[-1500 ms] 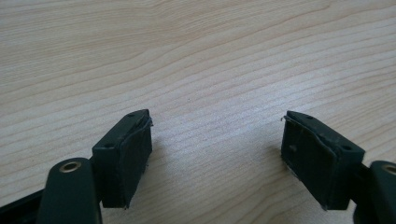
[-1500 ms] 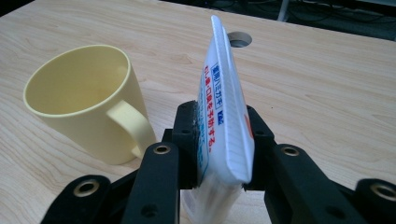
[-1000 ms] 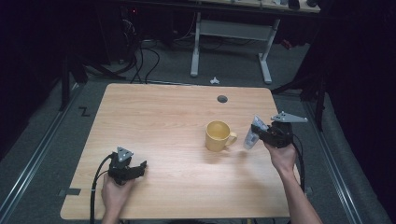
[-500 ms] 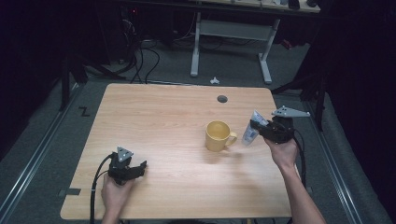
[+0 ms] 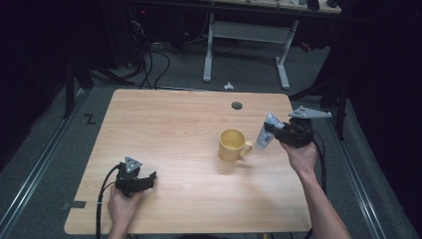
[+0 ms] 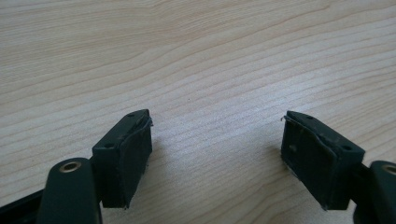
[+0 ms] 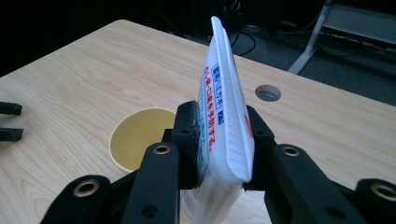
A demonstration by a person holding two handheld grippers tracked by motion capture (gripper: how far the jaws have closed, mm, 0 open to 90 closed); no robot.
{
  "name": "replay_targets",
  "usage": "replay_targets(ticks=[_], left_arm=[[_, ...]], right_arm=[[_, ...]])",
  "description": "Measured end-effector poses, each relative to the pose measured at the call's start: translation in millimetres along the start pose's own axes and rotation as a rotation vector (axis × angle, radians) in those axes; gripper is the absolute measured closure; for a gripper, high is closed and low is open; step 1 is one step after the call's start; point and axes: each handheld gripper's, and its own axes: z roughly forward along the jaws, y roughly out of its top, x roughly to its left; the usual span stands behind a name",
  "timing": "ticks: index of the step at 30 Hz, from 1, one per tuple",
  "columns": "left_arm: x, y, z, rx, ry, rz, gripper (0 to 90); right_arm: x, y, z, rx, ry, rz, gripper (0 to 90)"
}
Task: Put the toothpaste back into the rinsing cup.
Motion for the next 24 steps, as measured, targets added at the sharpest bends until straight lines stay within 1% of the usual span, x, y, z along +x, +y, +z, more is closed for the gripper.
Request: replay_targets(ticks=[8, 12, 16, 24], left_arm=[[0.0, 0.0, 0.0, 0.000, 0.000, 0.000, 24.7], [0.0, 0.0, 0.0, 0.000, 0.000, 0.000, 24.7], [0.0, 0.0, 0.0, 0.000, 0.000, 0.000, 24.7], [0.0, 0.0, 0.0, 0.000, 0.000, 0.000, 24.8]], right_arm=[[6.8, 13.3, -2.4, -0.012, 0.016, -0.022, 72.3], [9.1, 16.8, -2.7, -0.018, 0.027, -0.024, 72.3], [13.1, 22.7, -2.1, -0.019, 0.030, -0.044, 72.4], [19.1, 30.9, 0.2, -0.027, 0.049, -0.054, 72.4]])
